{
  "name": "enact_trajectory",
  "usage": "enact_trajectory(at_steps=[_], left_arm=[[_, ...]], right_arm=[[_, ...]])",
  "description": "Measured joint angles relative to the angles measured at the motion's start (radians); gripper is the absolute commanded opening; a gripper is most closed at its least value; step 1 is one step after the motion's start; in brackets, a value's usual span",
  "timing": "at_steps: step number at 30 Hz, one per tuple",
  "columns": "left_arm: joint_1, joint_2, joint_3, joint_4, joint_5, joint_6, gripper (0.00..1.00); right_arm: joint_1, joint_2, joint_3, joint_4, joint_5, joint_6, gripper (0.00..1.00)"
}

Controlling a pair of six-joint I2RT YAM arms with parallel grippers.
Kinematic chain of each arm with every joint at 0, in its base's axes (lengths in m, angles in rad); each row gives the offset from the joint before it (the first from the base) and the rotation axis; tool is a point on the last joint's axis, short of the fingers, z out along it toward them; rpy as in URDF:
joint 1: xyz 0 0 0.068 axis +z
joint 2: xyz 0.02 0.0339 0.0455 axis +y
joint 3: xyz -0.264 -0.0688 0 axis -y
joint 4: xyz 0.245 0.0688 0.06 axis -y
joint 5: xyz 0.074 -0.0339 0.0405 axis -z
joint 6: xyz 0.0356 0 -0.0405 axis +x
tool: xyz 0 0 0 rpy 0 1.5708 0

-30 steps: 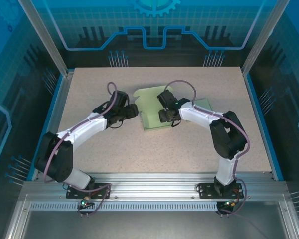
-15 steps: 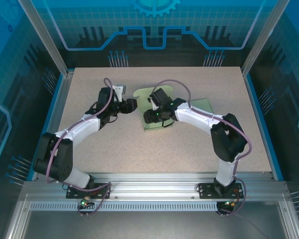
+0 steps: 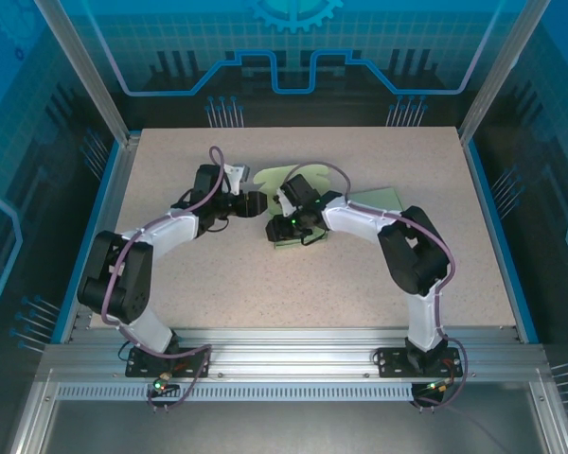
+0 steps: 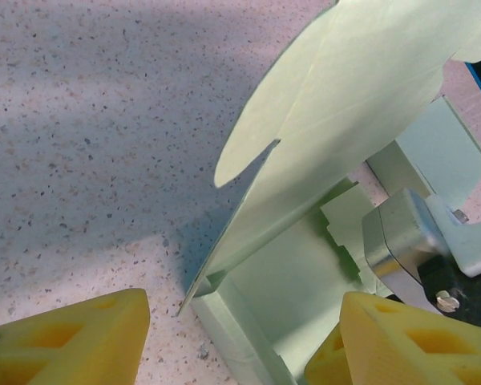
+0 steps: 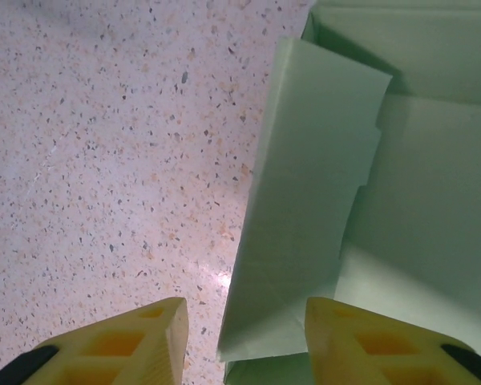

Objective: Fold the paper box

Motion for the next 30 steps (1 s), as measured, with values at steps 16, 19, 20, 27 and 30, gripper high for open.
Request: enact_trajectory(at_steps=[16, 19, 20, 27, 30], left_arm=[[0.000, 0.028, 0.019, -0.013, 0.006, 0.000, 0.65], [0.000, 0.032, 0.025, -0.015, 0.006, 0.000, 0.65], [0.000, 0.033, 0.026, -0.016, 0.006, 0.000, 0.65], [0.000, 0.035, 0.028, -0.022, 0.006, 0.000, 0.65], [0.000, 0.035, 0.028, -0.023, 0.006, -0.001, 0.65]], right_arm=[[-0.028, 0.023, -0.028, 0.071, -0.069, 0.016, 0.34], [-0.031, 0.027, -0.035, 0.084, -0.079, 0.023, 0.29], [-0.033, 0.031, -0.036, 0.088, -0.087, 0.026, 0.29], [-0.071, 0.062, -0.071, 0.176, -0.175, 0.059, 0.25], [-0.093, 0.071, -0.100, 0.248, -0.237, 0.090, 0.25]])
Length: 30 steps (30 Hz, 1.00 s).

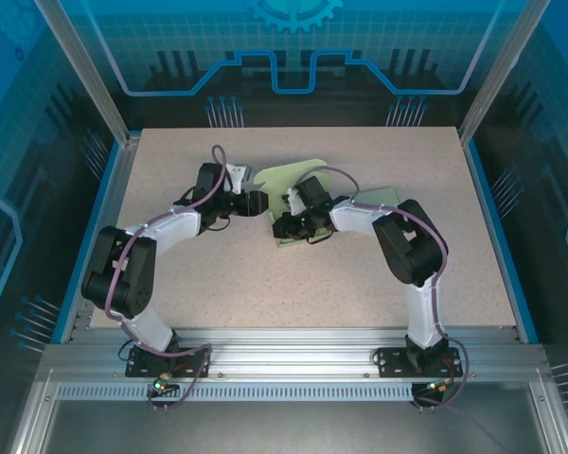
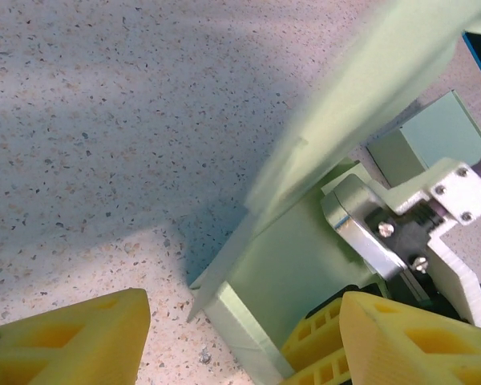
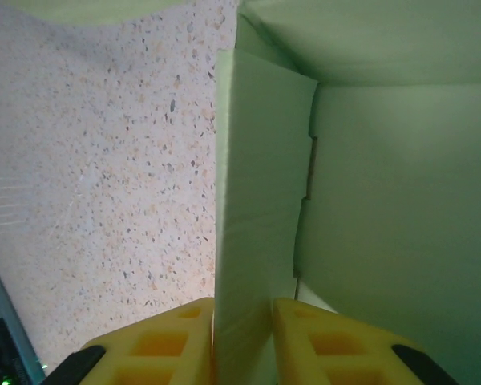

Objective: Fold the paper box

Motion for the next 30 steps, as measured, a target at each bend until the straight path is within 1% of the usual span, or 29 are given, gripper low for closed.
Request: enact_trajectory(at_steps=[2, 5, 10, 13, 14, 17, 22, 27, 30], left_arm=[[0.000, 0.000, 0.000, -0.003, 0.000, -0.002, 0.65], [0.000, 0.000, 0.000, -0.008, 0.000, -0.004, 0.65], [0.000, 0.002, 0.000, -0.026, 0.000, -0.029, 0.65], [-0.003, 0.013, 0.000, -0.034, 0.000, -0.034, 0.65], [-0.004, 0.021, 0.000, -0.035, 0.000, -0.037, 0.65], [-0.014, 0.045, 0.002, -0.045, 0.000, -0.042, 0.65], [-0.031, 0.095, 0.043, -0.076, 0.000, -0.048, 0.64], [-0.038, 0.108, 0.075, -0.086, 0.000, -0.048, 0.63], [-0.042, 0.122, 0.092, -0.094, -0.001, -0.048, 0.61]], right_arm=[[-0.014, 0.006, -0.021, 0.051, -0.047, 0.027, 0.29], [-0.026, 0.015, -0.040, 0.098, -0.076, 0.051, 0.41], [-0.031, 0.017, -0.051, 0.123, -0.087, 0.060, 0.43], [-0.031, 0.017, -0.051, 0.129, -0.090, 0.064, 0.47], [-0.031, 0.017, -0.051, 0.131, -0.091, 0.065, 0.49], [-0.031, 0.015, -0.051, 0.135, -0.093, 0.068, 0.50], [-0.032, 0.008, -0.051, 0.129, -0.086, 0.068, 0.54], [-0.040, -0.004, -0.051, 0.119, -0.079, 0.067, 0.54], [-0.045, -0.004, -0.051, 0.118, -0.074, 0.068, 0.54]])
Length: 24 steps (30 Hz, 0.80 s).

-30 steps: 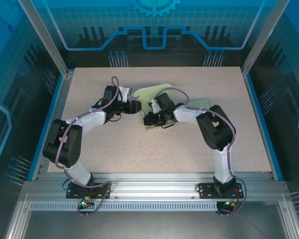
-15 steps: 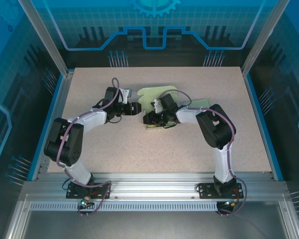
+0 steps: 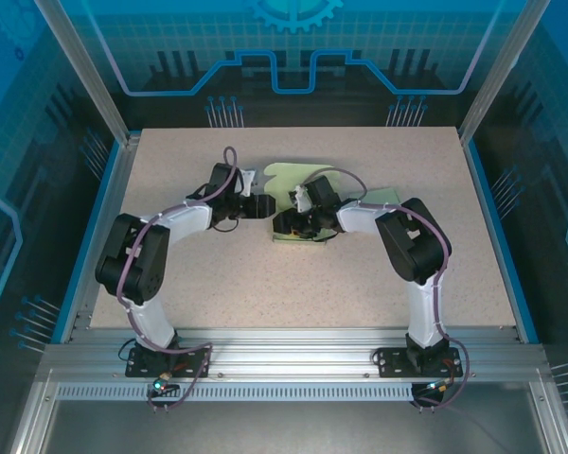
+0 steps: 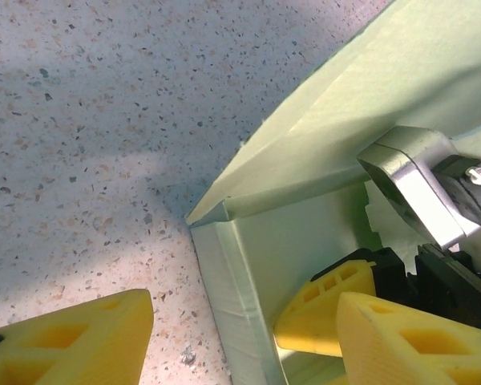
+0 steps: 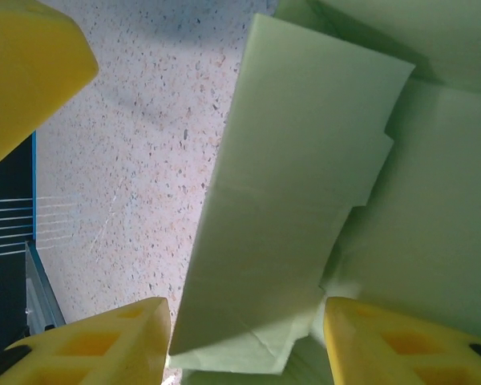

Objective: Fold the paper box

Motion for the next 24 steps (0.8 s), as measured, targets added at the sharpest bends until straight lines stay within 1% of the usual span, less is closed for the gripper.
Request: enact_trajectory(at_steps=[5, 9, 15, 19, 21, 24], left_arm=[[-0.010, 0.025, 0.014, -0.025, -0.006, 0.000, 0.59], [-0.014, 0.027, 0.014, -0.039, -0.008, 0.000, 0.59], [-0.014, 0.027, 0.014, -0.045, -0.011, 0.000, 0.59], [-0.014, 0.027, 0.014, -0.045, -0.011, 0.000, 0.59], [-0.014, 0.027, 0.014, -0.045, -0.011, 0.000, 0.59], [-0.014, 0.033, 0.020, -0.046, -0.011, 0.000, 0.59]], right_arm=[[-0.007, 0.000, 0.000, -0.008, 0.014, 0.001, 0.52], [-0.010, 0.000, 0.000, -0.006, 0.014, 0.011, 0.44], [-0.014, 0.003, 0.000, 0.017, 0.008, 0.021, 0.39], [-0.030, 0.024, -0.010, 0.084, -0.026, 0.051, 0.33], [-0.037, 0.039, -0.013, 0.125, -0.055, 0.064, 0.26], [-0.043, 0.064, -0.013, 0.191, -0.097, 0.087, 0.23]])
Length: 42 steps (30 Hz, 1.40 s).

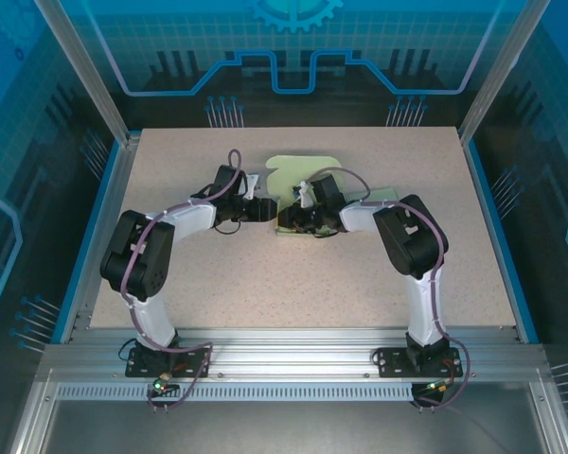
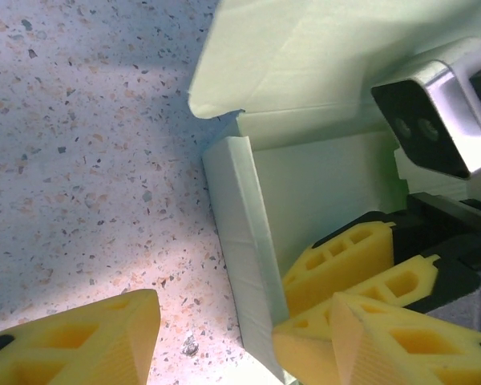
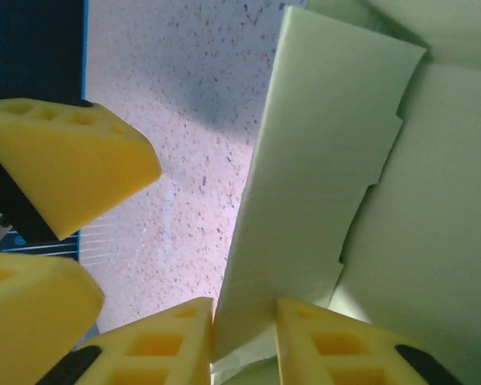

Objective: Fold the paper box

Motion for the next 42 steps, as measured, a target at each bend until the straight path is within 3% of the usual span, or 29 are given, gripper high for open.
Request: enact_trajectory(at_steps=[8, 15, 18, 23, 29, 42], left_arm=[[0.000, 0.014, 0.012, -0.007, 0.000, 0.000, 0.59], [-0.017, 0.090, 0.137, -0.102, -0.045, -0.007, 0.53], [-0.031, 0.116, 0.195, -0.149, -0.074, -0.021, 0.40], [-0.045, 0.164, 0.259, -0.205, -0.113, -0.047, 0.33], [-0.044, 0.179, 0.271, -0.241, -0.125, -0.064, 0.17], [-0.045, 0.248, 0.290, -0.295, -0.125, -0.064, 0.16]], right_arm=[[-0.011, 0.016, -0.013, 0.076, -0.031, 0.032, 0.19], [-0.013, 0.016, -0.015, 0.080, -0.032, 0.033, 0.19], [-0.014, 0.016, -0.015, 0.080, -0.032, 0.032, 0.19], [-0.014, 0.016, -0.015, 0.080, -0.032, 0.032, 0.19], [-0.014, 0.016, -0.015, 0.080, -0.032, 0.032, 0.20], [-0.014, -0.014, -0.002, -0.029, 0.033, -0.026, 0.30]])
